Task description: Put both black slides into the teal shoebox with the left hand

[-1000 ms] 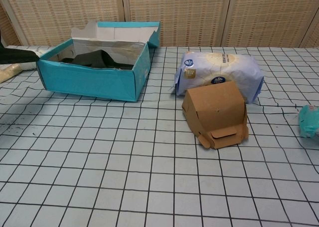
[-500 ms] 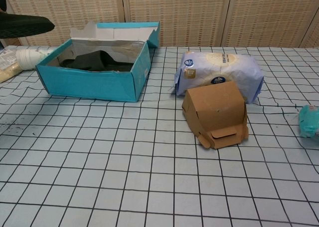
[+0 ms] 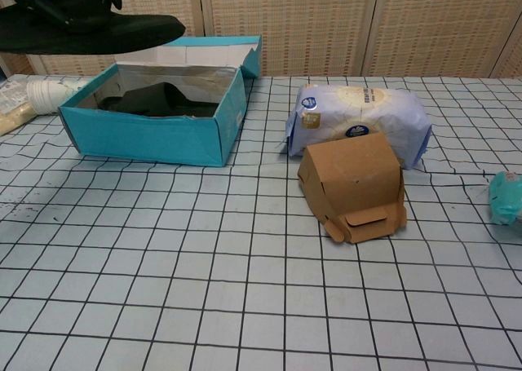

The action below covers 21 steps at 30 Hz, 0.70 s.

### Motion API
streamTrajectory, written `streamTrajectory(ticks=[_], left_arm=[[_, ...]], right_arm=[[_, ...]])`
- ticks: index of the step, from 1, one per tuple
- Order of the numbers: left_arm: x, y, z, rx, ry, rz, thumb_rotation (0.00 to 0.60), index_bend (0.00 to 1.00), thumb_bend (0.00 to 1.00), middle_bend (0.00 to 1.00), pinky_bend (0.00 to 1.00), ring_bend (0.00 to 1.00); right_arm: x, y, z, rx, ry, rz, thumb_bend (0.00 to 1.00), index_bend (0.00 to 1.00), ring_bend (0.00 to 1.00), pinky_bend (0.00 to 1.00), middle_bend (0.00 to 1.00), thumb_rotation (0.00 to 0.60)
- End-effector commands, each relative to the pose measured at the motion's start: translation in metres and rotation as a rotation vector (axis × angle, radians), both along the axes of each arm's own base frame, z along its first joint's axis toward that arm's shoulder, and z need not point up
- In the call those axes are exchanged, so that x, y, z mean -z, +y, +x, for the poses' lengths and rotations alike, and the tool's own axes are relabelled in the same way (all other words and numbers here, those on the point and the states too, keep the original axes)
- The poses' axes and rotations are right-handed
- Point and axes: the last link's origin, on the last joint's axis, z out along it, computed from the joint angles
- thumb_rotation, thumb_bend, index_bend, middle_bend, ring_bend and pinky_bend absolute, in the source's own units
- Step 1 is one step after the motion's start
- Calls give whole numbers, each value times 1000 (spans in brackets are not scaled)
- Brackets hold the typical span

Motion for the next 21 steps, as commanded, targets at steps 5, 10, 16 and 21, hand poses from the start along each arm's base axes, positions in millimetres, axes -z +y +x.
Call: streamTrajectory(ticks=[5, 10, 16, 21], left_arm=[[66, 24, 35, 138, -51, -131, 600, 439, 896, 532, 544, 402], [86, 24, 43, 154, -54, -179, 600, 440, 897, 533, 542, 401], [102, 29, 46, 132, -39, -206, 600, 428, 895, 517, 515, 373], [102, 37, 49, 108, -12, -172, 600, 400, 877, 480, 452, 302]], right_arm=[[6, -5, -3, 20, 26, -6, 241, 0, 0, 0, 0, 574], [9, -6, -4, 30, 39, -2, 242, 0, 0, 0, 0, 575], [8, -5, -5, 34, 47, -8, 242, 0, 0, 0, 0, 576], [6, -4, -6, 39, 49, -17, 242, 0, 0, 0, 0, 574]])
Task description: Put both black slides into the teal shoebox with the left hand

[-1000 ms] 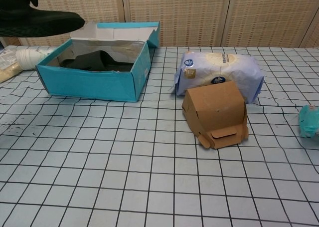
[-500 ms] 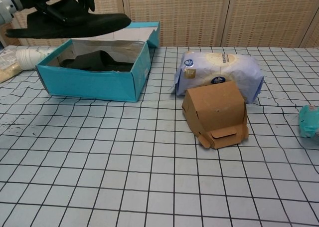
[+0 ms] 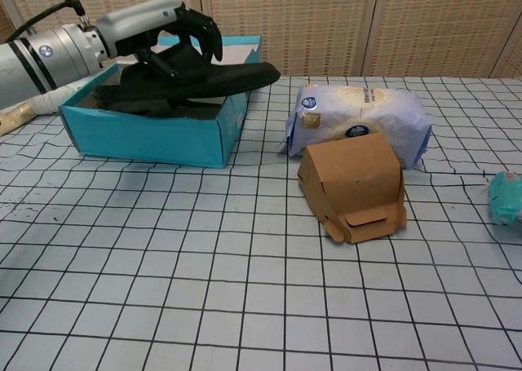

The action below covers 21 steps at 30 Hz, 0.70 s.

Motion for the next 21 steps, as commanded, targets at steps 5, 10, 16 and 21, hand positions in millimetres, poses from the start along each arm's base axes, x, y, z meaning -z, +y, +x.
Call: streamTrajectory(ticks=[5, 10, 16, 21], left_arm=[[-2, 11, -6, -54, 56, 38, 600, 396, 879, 473, 426, 275], [-8, 12, -18, -61, 123, 73, 600, 392, 869, 453, 396, 239], [-16, 14, -32, -73, 213, 129, 600, 391, 879, 448, 370, 214], [-21, 12, -48, -91, 276, 140, 600, 363, 854, 396, 345, 169]], right_arm=[[-2, 0, -2, 6, 4, -3, 242, 0, 0, 0, 0, 573], [-2, 0, -2, 5, 3, -3, 241, 0, 0, 0, 0, 575], [-1, 1, -1, 2, 5, 2, 242, 0, 0, 0, 0, 575], [-2, 2, -1, 2, 3, -4, 241, 0, 0, 0, 0, 575]])
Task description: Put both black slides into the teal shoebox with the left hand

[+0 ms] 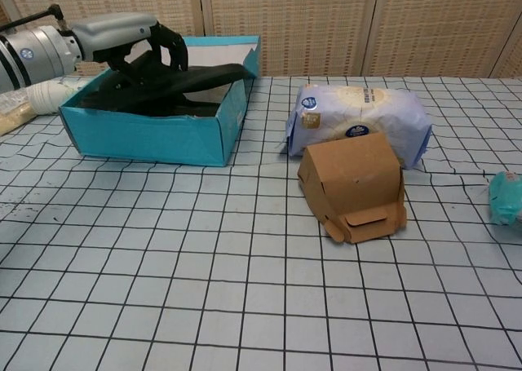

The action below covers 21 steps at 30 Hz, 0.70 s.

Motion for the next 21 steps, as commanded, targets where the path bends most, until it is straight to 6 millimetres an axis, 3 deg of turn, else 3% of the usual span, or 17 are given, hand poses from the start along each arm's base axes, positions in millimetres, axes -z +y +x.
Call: streamTrajectory(ticks=[1, 10, 16, 21], left_arm=[[-4, -2, -11, -9, 33, 8, 600, 351, 845, 378, 342, 159], [-18, -8, -27, -35, -3, 25, 600, 29, 560, 43, 214, 0], [-22, -10, -31, -32, -2, 30, 600, 5, 544, 28, 197, 0], [-34, -21, -28, 24, -111, 35, 600, 5, 541, 24, 169, 0]], right_arm=[[0, 0, 0, 0, 0, 3, 241, 0, 0, 0, 0, 575], [1, 2, 2, -8, -3, 10, 242, 0, 0, 0, 0, 573], [0, 3, 3, -11, -8, 11, 241, 0, 0, 0, 0, 573], [-2, 3, 2, -10, -14, 10, 242, 0, 0, 0, 0, 574]])
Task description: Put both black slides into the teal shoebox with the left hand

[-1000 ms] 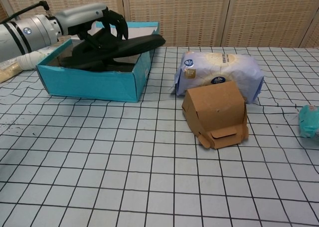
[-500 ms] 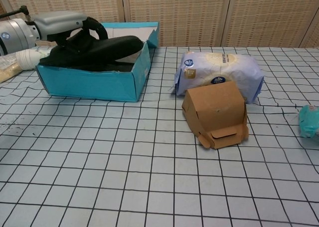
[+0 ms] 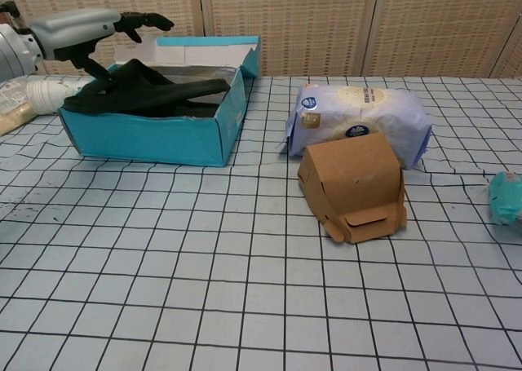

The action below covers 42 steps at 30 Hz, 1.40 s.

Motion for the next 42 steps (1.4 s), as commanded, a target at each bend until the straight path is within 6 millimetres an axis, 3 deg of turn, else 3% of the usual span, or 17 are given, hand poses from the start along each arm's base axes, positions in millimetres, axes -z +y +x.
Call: streamTrajectory(ticks=[1, 7, 14, 20, 31, 42], left_arm=[[-11, -11, 1, 53, -91, 8, 600, 4, 533, 20, 164, 0], [-7, -42, -18, 49, -137, -18, 600, 0, 427, 0, 102, 0], [14, -70, -51, -50, 36, 90, 600, 0, 377, 0, 32, 0], [22, -78, -60, -85, 161, 202, 600, 0, 359, 0, 1, 0], [39, -83, -56, -140, 178, 285, 600, 0, 350, 0, 9, 0], [51, -77, -51, -156, 131, 420, 600, 37, 373, 17, 151, 0]], right_arm=[[0, 0, 0, 0, -1, 3, 242, 0, 0, 0, 0, 575], [-1, 1, 1, -7, -14, 15, 241, 0, 0, 0, 0, 574], [-4, 6, 5, -29, -36, 39, 241, 0, 0, 0, 0, 574], [-8, 11, 7, -45, -49, 37, 241, 0, 0, 0, 0, 574], [-9, 12, 8, -49, -57, 41, 242, 0, 0, 0, 0, 575], [-11, 12, 7, -48, -59, 42, 242, 0, 0, 0, 0, 574]])
